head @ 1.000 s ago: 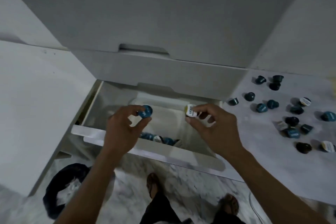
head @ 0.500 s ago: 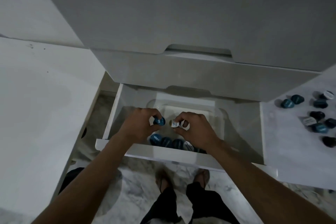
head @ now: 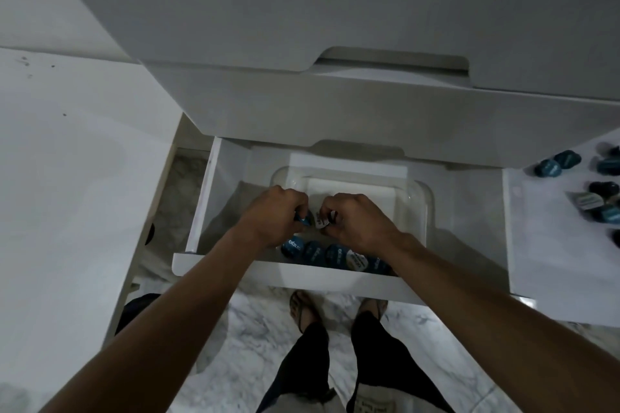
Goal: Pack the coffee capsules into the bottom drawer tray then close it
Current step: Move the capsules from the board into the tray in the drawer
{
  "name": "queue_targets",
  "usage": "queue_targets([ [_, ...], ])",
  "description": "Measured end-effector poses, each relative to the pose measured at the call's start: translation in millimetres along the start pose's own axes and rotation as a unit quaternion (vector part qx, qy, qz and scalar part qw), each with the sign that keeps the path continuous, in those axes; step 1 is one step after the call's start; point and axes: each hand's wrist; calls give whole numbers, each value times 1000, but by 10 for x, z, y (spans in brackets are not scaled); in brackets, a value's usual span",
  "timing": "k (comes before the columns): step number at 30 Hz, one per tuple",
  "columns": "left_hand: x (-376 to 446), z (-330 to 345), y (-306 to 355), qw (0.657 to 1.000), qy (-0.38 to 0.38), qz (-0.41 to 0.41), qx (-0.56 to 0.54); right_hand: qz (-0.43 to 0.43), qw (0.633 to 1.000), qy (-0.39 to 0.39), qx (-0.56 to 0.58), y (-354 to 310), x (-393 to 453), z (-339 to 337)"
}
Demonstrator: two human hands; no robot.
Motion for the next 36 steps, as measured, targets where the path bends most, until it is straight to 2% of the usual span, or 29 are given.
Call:
queue_targets([
  [14,-79,-71,-17,1000,-16,-7,1,41,998,-26,46,77,-43,-19],
  [26,-78,-56,-32,1000,-14,-11,4,34,998,-33,45,46,23,70],
  [29,-103,-71,-34,1000,2,-3,-11,38,997,-7,72,32,-2,33],
  [36,-198,-165,-6,993,73,-6,-89,49,978,125,161,-35,-202,-71],
])
Point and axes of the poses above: each hand's wrist, its own x-axis towards the middle knuckle, its own z-axis out of the palm, y = z × x, and after that the axes turned 13 degrees about x, right-handed
